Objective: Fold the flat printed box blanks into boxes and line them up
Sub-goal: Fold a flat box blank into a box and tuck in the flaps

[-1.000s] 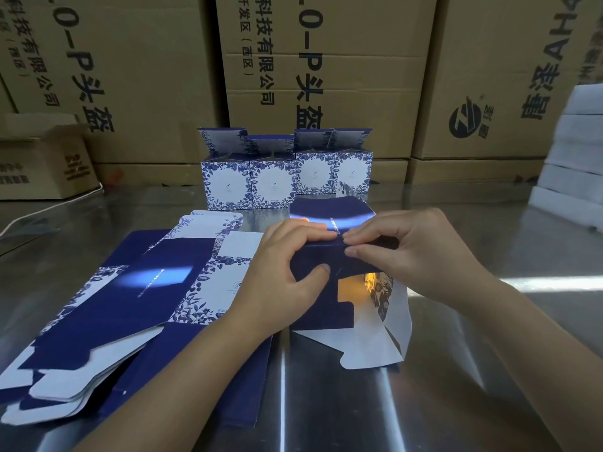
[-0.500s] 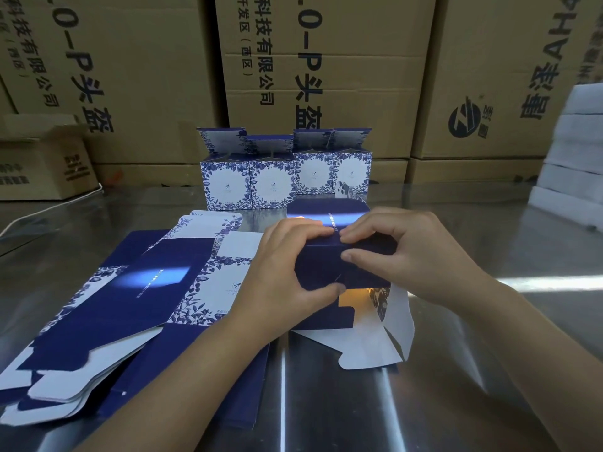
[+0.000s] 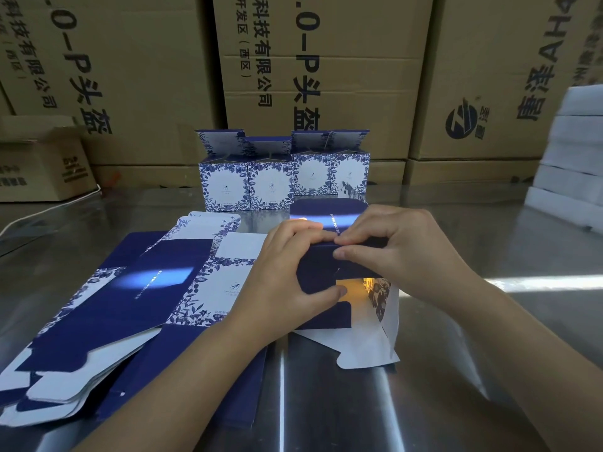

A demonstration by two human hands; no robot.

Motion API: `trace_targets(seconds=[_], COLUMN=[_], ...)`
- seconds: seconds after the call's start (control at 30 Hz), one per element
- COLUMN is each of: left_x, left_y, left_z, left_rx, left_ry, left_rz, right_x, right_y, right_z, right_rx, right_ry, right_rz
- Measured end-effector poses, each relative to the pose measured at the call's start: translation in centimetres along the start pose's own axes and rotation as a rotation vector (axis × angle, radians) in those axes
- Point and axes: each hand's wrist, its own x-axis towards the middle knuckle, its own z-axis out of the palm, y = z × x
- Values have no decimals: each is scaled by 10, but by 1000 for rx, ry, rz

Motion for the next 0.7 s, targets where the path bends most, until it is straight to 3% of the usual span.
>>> trace_targets(seconds=[0.7], left_x=[1], left_y=[0], left_z=[3], left_rx=[-3], left_ry=[26], left_rz=[26], right_x=[-1], right_y=[2], right_z=[0], right_rx=[-234], right_ry=[69], right_rz=[-210])
